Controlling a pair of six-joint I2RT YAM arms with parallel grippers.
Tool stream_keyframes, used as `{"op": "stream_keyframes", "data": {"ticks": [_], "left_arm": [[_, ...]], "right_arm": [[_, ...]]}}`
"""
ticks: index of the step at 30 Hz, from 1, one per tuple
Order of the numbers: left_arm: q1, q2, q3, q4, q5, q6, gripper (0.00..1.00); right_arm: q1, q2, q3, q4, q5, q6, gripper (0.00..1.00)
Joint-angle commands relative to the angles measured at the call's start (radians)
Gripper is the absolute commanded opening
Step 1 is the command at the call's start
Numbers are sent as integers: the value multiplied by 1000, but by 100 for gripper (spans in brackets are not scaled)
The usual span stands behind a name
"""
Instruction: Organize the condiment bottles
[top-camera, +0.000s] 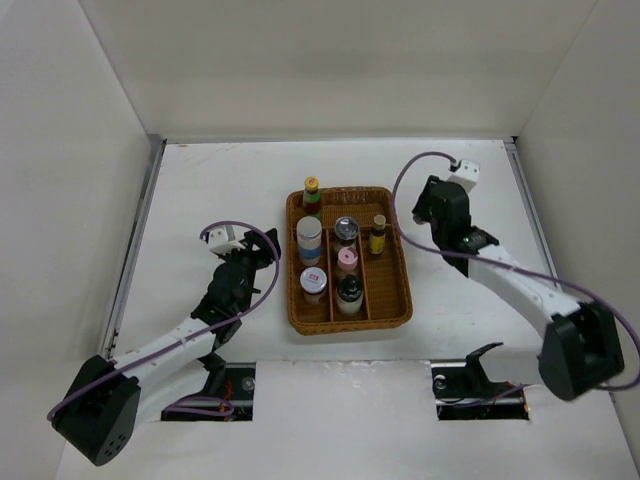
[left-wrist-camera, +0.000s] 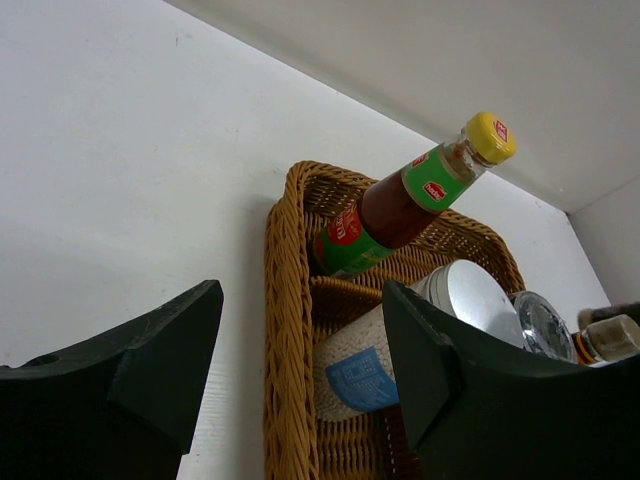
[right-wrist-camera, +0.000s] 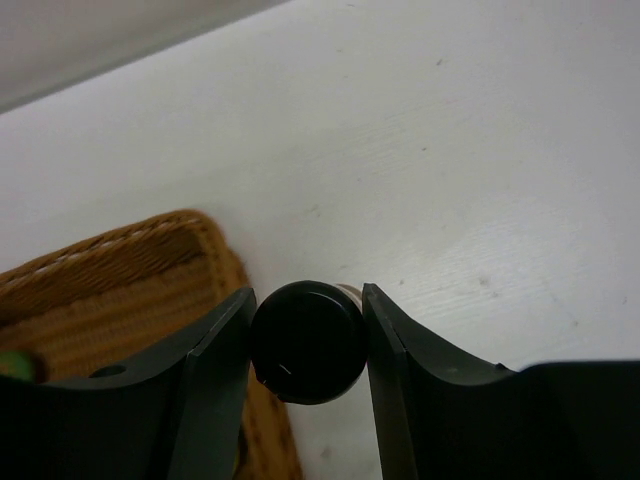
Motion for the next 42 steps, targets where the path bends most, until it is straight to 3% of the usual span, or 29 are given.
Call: {"op": "stream_keyframes", "data": {"ticks": [1,4,8,10,11,15,21,31,36,42], "left_arm": [[-1,-8,-11,58,10,-11,63],[-1,-8,-12,60,1,-11,64],[19,-31,-15,40,-16,-11,76],[24,-42,-20,38,-38,-11,87],[24,-43,-20,37,-52,-11,98],[30,-60,-21,11,-75,-11,100],[50,-74,-21,-15,-80,-20,100],[74,-13,-3,-20,-75,-38,100],[67,27,41,-55,-63,-46,100],[82,18,126,-234,-71,-78,100]], "right_arm": [[95,-155,-77,-6,55,53,37],[184,-322,-151,-106,121,55,37],[320,-473,-176,-253,113,79,38],[417,-493,-176,-290,104,116,38],[467,-487,-177,-292,98,130,38],[577,-380,-187,-243,110,142,38],[583,-281,-251,-73,124,118,38],[525,-217,-308,-19,61,141,42],[515,-217,-314,-17,51,142,58],[508,-284,-308,-33,58,115,77]]}}
